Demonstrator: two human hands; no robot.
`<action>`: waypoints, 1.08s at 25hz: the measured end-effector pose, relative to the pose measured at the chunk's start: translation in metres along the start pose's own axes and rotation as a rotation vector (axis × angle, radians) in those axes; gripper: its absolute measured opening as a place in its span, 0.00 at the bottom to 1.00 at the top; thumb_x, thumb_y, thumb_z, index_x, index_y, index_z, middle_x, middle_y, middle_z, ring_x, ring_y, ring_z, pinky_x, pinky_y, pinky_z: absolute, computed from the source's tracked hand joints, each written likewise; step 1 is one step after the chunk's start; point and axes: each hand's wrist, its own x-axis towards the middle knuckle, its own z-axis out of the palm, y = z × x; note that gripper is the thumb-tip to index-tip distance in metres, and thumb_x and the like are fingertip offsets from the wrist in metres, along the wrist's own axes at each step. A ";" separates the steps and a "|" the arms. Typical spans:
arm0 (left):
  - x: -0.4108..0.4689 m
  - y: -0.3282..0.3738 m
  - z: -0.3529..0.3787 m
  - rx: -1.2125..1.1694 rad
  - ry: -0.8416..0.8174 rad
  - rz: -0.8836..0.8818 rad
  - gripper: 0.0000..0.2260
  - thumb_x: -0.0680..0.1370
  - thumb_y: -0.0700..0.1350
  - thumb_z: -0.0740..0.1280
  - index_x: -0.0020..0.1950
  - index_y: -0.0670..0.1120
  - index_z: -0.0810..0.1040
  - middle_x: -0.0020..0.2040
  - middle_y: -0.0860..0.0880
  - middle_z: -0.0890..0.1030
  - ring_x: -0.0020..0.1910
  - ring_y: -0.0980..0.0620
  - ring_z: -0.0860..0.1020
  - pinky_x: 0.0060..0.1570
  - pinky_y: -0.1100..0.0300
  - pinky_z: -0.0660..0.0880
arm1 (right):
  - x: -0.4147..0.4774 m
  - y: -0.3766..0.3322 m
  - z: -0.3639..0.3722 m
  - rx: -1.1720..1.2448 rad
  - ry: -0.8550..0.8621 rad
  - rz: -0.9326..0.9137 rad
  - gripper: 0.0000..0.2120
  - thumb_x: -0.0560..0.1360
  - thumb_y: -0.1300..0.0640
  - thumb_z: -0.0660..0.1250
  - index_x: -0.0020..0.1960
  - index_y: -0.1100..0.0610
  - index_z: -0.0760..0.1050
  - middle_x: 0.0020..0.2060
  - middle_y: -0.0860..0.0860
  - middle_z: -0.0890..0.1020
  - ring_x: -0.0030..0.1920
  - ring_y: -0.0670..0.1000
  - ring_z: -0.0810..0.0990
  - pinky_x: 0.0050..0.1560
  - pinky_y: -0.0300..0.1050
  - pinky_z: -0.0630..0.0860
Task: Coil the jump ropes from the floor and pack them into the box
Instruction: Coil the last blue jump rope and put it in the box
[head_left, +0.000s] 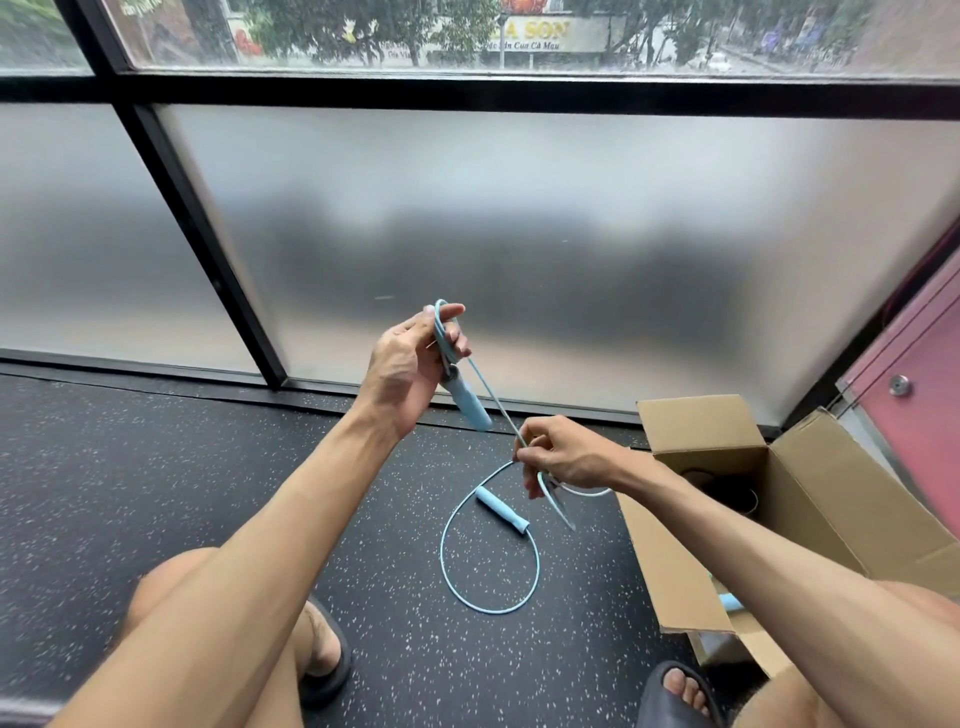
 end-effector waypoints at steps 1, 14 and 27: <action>0.001 -0.001 -0.002 0.063 0.060 0.064 0.13 0.85 0.43 0.56 0.54 0.37 0.77 0.34 0.47 0.74 0.33 0.50 0.75 0.42 0.59 0.74 | -0.001 -0.004 0.004 0.019 -0.044 -0.015 0.07 0.82 0.61 0.60 0.47 0.59 0.73 0.34 0.57 0.81 0.32 0.55 0.81 0.39 0.54 0.80; -0.005 -0.028 -0.001 1.391 -0.254 -0.101 0.19 0.83 0.45 0.58 0.34 0.45 0.77 0.27 0.48 0.74 0.26 0.51 0.71 0.28 0.61 0.67 | -0.013 -0.031 -0.021 0.545 -0.061 -0.182 0.30 0.84 0.48 0.51 0.48 0.73 0.78 0.21 0.52 0.62 0.26 0.50 0.57 0.29 0.46 0.56; -0.005 0.002 -0.013 0.395 -0.403 -0.381 0.25 0.82 0.53 0.47 0.25 0.46 0.58 0.21 0.49 0.53 0.26 0.49 0.50 0.31 0.53 0.54 | 0.005 0.015 -0.066 0.612 0.677 0.072 0.20 0.84 0.47 0.56 0.39 0.58 0.73 0.30 0.50 0.61 0.28 0.48 0.61 0.22 0.35 0.64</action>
